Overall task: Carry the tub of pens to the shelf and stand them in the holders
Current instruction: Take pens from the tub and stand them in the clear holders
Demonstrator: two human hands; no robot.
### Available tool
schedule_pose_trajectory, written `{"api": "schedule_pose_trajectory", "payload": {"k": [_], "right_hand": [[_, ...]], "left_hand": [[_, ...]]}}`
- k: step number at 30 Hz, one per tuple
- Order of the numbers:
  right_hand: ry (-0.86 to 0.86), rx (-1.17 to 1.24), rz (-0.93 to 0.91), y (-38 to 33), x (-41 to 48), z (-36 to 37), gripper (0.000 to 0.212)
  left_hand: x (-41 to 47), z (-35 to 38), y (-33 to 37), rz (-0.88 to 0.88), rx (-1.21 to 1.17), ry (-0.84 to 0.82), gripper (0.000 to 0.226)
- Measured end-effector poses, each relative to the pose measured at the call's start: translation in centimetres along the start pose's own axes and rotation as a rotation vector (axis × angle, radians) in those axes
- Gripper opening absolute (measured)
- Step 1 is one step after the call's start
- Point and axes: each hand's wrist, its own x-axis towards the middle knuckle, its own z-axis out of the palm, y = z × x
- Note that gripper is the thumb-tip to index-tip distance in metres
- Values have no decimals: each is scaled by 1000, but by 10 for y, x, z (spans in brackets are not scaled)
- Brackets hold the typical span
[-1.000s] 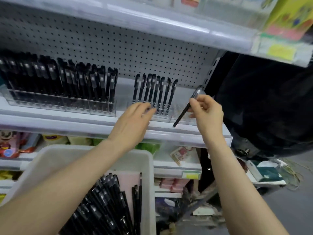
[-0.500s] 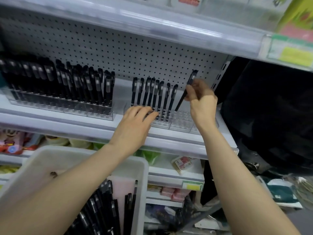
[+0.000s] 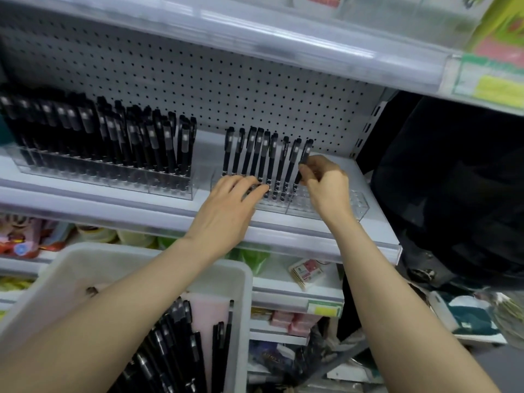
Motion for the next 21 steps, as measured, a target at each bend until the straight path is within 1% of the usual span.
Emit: {"api": "schedule_pose_trajectory", "payload": {"k": [1, 3, 6, 8, 11, 13, 15, 19, 21], "right_hand": [[5, -25, 13, -2, -2, 0, 16], [24, -66, 51, -6, -10, 0, 25], [130, -151, 86, -13, -29, 2, 35], [186, -127, 65, -23, -51, 9, 35], [160, -42, 57, -39, -98, 29, 33], [104, -37, 74, -46, -131, 49, 28], [8, -71, 106, -51, -161, 68, 24], [-310, -192, 246, -55, -209, 106, 22], [-421, -244, 324, -52, -229, 122, 19]], "left_hand": [[-2, -2, -2, 18, -9, -11, 58], [-11, -7, -8, 43, -37, -11, 61], [-33, -22, -18, 79, -98, 9, 57], [-55, -29, -28, 90, -145, 30, 47], [-96, -26, -45, 105, -167, -5, 40], [-123, -14, -61, 114, -173, -49, 43], [-145, -1, -76, 108, -163, -91, 48], [-169, 18, -96, 128, -195, -103, 62], [-172, 22, -98, 125, -232, -89, 67]]}}
